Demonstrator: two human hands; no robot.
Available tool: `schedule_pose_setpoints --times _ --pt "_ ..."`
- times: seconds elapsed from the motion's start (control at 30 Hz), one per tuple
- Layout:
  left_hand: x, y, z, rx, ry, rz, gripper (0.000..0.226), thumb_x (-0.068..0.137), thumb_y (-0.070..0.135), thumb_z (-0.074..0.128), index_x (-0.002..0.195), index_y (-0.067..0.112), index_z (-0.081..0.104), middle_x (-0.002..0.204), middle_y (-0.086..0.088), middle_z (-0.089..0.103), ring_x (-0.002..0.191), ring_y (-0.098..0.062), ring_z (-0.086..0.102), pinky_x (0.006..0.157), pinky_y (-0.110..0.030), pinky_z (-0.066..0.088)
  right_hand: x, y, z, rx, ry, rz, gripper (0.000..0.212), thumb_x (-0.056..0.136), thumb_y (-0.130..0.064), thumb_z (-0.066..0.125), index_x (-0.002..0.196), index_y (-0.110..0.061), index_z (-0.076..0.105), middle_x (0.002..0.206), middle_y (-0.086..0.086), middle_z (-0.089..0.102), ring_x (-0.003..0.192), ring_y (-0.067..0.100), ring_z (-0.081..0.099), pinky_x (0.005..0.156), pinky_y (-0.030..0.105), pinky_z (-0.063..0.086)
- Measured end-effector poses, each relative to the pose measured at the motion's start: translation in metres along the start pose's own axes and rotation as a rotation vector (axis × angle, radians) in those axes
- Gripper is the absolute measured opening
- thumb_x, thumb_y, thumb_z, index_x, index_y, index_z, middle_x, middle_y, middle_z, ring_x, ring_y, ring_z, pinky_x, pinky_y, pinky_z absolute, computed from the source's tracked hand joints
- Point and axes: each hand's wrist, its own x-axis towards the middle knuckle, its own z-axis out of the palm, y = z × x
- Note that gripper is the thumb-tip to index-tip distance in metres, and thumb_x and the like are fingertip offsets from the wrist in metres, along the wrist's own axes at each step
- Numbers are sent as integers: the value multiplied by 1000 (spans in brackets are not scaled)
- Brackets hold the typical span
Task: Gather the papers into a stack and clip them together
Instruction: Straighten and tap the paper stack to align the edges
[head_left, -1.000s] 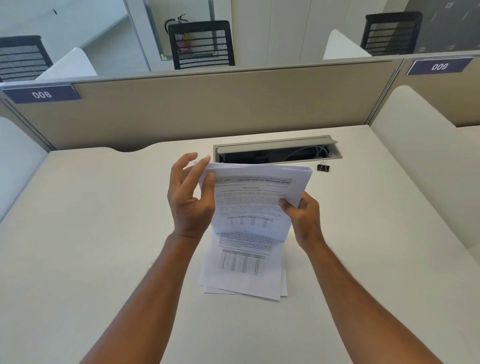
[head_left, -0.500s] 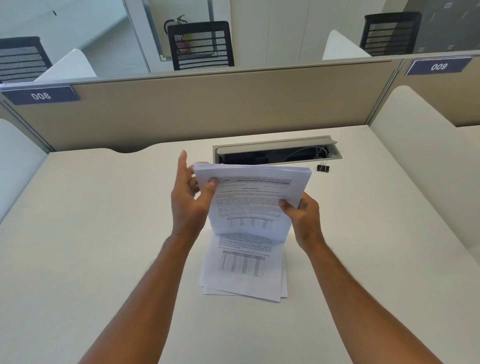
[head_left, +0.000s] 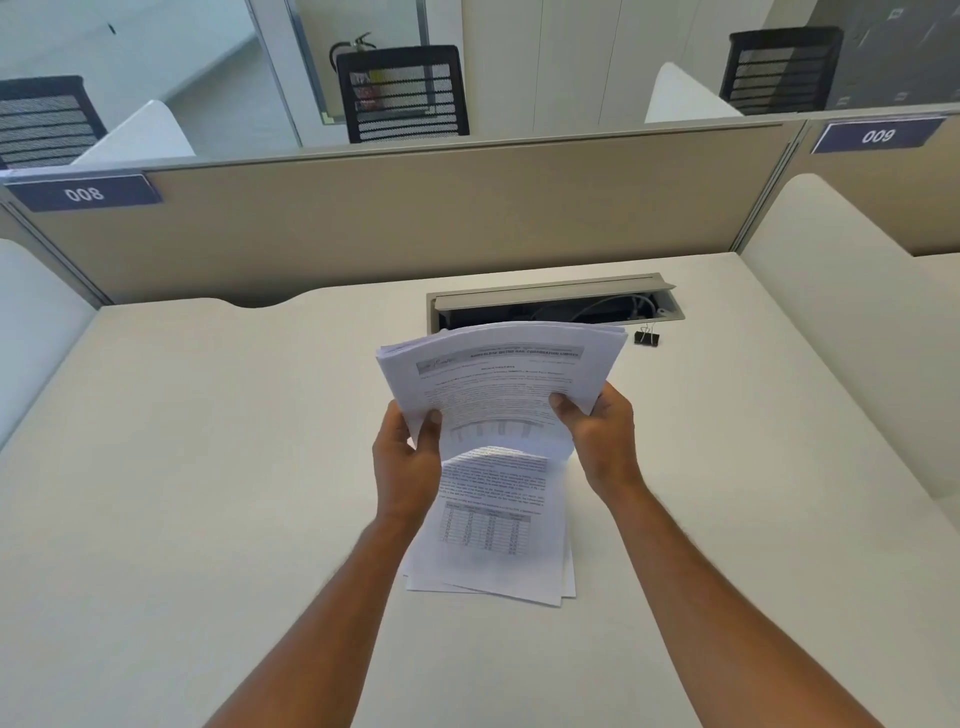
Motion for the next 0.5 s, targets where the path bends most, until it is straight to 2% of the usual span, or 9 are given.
schedule_pose_setpoints --times 0.1,0.2,0.27,0.4,0.5 --pt "-4 -17 0 99 -97 -71 29 98 8 58 126 18 57 115 4 68 104 -12 64 74 -10 50 -2 13 0 -30 -31 70 30 93 -9 67 123 -12 67 114 6 73 108 25 68 90 38 60" --pt "-5 -33 -3 136 -155 -125 35 98 6 57 129 22 57 120 7 69 110 -13 64 82 -17 49 -6 25 -1 -67 -62 111 29 94 -9 67 123 -13 67 114 7 72 108 26 67 88 34 59" --pt "-8 -36 -4 134 -134 -135 32 98 2 54 125 18 61 116 5 71 108 -14 66 77 -10 50 -8 29 -1 -81 -68 126 29 94 -10 67 123 -12 68 114 8 72 108 26 67 86 31 58" --pt "-14 -37 -1 148 -20 -115 25 99 1 53 119 14 63 110 3 72 99 -16 66 72 -4 48 -11 32 0 -81 -29 158 25 93 -11 69 117 -16 69 111 6 73 103 23 69 88 36 58" --pt "-18 -40 0 162 -42 -143 22 100 6 52 118 16 61 104 10 70 96 -6 65 67 -5 48 -12 35 1 -132 -32 161 23 93 -15 70 116 -15 69 107 5 74 102 24 70 86 37 59"
